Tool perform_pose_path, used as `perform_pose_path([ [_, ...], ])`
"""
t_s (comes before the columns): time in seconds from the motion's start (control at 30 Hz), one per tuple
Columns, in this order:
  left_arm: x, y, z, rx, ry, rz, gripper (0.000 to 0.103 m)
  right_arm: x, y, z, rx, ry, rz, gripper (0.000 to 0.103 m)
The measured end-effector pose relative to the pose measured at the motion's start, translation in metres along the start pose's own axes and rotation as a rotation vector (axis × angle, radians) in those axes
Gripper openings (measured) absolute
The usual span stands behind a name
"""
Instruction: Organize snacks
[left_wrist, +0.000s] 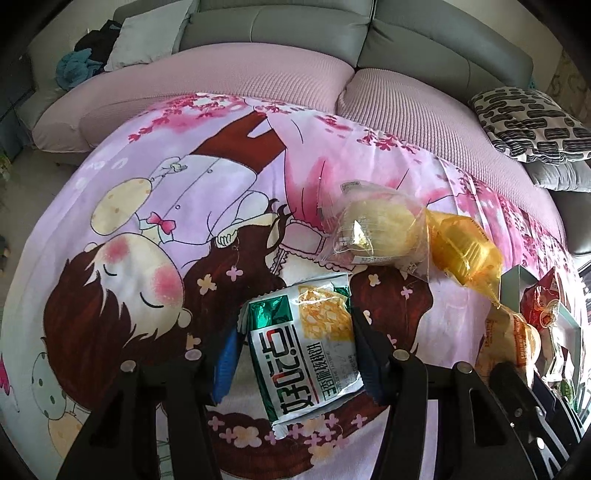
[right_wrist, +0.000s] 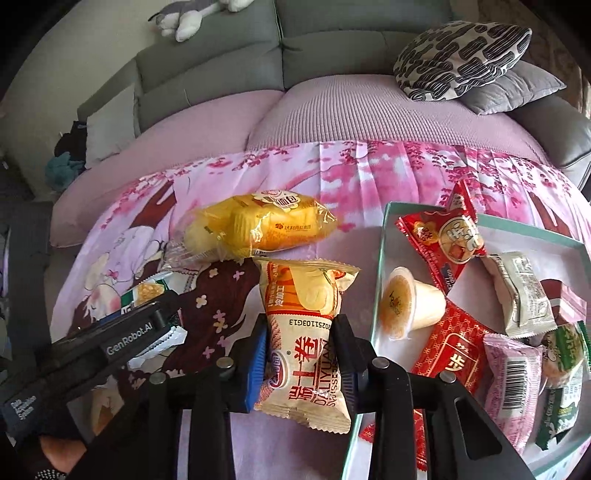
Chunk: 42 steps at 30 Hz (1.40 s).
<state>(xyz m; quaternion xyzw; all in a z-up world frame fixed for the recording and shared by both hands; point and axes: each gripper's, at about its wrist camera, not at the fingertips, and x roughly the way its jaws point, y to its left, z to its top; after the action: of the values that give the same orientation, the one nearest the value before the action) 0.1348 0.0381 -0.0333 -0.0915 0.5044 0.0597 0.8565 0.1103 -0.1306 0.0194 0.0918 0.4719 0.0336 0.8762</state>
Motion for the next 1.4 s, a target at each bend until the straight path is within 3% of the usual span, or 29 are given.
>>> perform_pose_path([
  [0.6,-0.037,-0.034,-0.005,0.05,-0.08,0.002,0.057,-0.039,-0.043,0.001,0.095,-0.09,0.054,0.036],
  [1.0,-0.059,-0.102,-0.016,0.18,-0.12,-0.106,0.057,-0.072,-0.122,-0.003,0.264,-0.16,-0.035,0.036],
  [1.4,-0.072,-0.184,-0.049,0.37,-0.115,-0.209,0.057,-0.107,-0.209,-0.023,0.442,-0.216,-0.173,0.036],
])
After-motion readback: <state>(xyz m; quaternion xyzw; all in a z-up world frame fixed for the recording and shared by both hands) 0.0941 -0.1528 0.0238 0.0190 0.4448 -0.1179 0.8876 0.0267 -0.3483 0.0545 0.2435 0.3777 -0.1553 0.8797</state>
